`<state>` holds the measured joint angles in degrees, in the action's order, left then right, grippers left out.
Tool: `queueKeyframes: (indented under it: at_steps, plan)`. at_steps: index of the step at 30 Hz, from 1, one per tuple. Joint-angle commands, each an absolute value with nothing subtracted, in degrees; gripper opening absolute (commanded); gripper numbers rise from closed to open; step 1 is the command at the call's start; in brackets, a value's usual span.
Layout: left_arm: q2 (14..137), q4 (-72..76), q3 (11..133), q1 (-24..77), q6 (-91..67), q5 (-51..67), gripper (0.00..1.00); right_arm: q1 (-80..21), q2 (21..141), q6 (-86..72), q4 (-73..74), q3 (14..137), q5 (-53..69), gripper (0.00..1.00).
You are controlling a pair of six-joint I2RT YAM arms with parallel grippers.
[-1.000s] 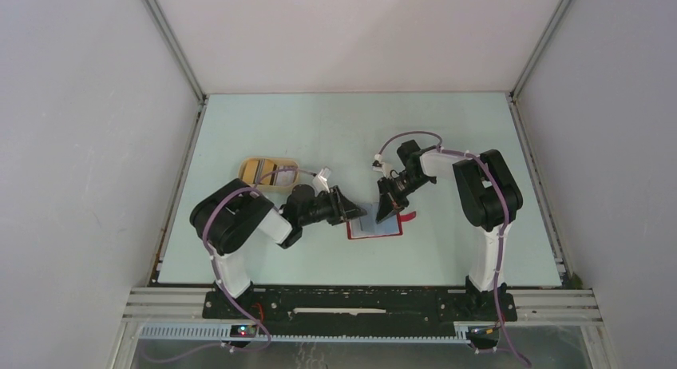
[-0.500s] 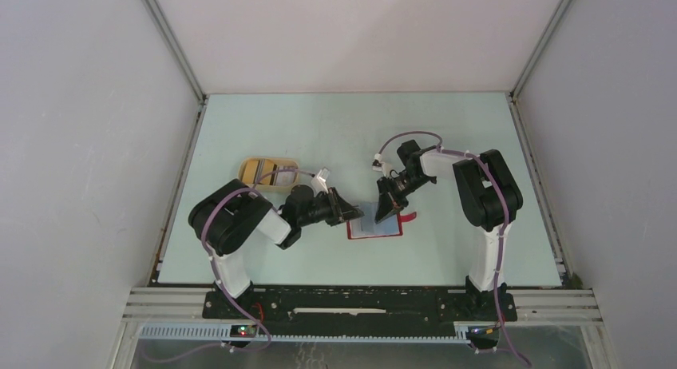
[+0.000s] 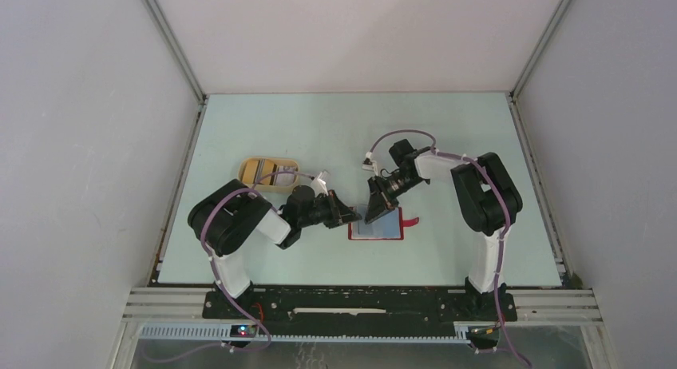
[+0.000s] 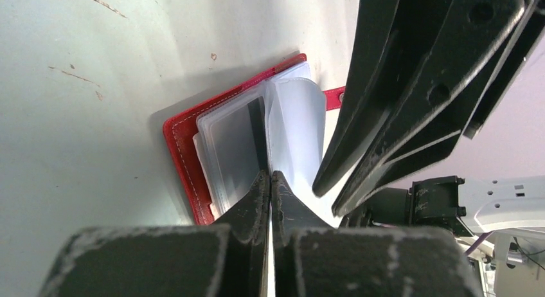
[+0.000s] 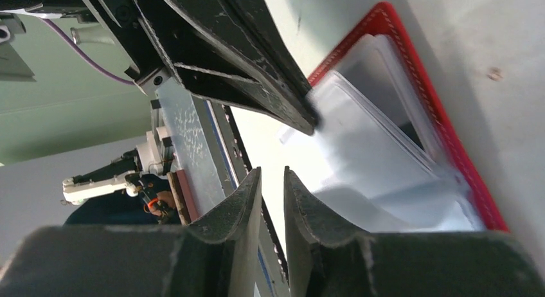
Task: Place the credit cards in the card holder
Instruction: Turn over the card slot in the card holder.
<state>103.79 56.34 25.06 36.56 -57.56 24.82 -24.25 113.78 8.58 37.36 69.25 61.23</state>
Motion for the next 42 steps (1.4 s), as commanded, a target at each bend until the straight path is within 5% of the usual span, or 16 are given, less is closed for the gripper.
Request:
queueKeyframes:
  at_steps: [1, 28, 42]
  plan:
    - [101.94, 59.28, 24.92, 36.29, -57.45, 25.64, 0.02, -27.07, 112.72, 6.23, 34.09, 69.43, 61.67, 0.27]
    - [104.04, 62.35, 24.51, 36.14, -58.93, 25.37, 0.19, -25.44, 112.67, 5.85, 35.74, 68.67, 46.96, 0.24]
    - [88.17, 38.59, 24.13, 34.5, -45.24, 16.84, 0.32, -20.87, 108.1, 10.69, 38.94, 67.59, 45.53, 0.25]
